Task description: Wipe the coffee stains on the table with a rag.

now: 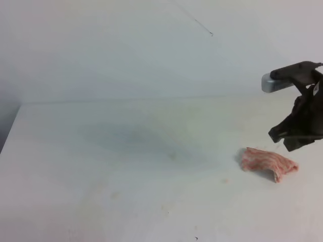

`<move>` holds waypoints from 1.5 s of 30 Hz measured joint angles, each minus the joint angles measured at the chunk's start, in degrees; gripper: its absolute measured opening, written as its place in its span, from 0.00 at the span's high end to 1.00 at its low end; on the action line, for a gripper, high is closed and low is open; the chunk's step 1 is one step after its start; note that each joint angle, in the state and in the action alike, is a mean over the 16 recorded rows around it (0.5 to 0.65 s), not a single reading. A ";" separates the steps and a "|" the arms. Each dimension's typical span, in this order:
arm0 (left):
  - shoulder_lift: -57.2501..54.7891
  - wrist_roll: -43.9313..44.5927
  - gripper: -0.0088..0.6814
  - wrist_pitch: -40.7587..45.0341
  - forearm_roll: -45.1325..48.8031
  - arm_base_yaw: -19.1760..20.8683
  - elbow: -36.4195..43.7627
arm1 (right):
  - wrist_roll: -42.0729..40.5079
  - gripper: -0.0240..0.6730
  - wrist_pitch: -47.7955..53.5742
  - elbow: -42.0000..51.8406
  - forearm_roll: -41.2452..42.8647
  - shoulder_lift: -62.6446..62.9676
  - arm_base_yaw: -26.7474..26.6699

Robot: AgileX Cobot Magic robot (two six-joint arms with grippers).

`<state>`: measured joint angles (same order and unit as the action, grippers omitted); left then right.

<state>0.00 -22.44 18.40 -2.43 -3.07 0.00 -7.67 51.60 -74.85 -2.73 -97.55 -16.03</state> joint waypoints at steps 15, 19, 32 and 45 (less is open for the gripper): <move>0.00 0.00 0.99 0.13 0.00 0.00 0.00 | -7.05 0.97 -8.51 19.50 -16.20 11.20 0.00; 0.00 0.00 0.99 0.18 0.00 0.00 0.00 | -10.22 0.97 -10.55 24.94 -17.84 17.66 0.00; 0.00 0.00 0.99 0.20 0.01 0.00 0.00 | -14.07 0.97 -8.84 29.98 -19.77 35.65 -0.19; 0.00 0.00 0.99 0.18 -0.04 0.00 0.16 | -17.06 0.97 -11.24 30.64 -15.83 46.95 -0.59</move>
<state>0.00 -22.43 18.57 -2.47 -3.07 0.16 -24.73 40.36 -44.22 -18.56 -50.60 -16.62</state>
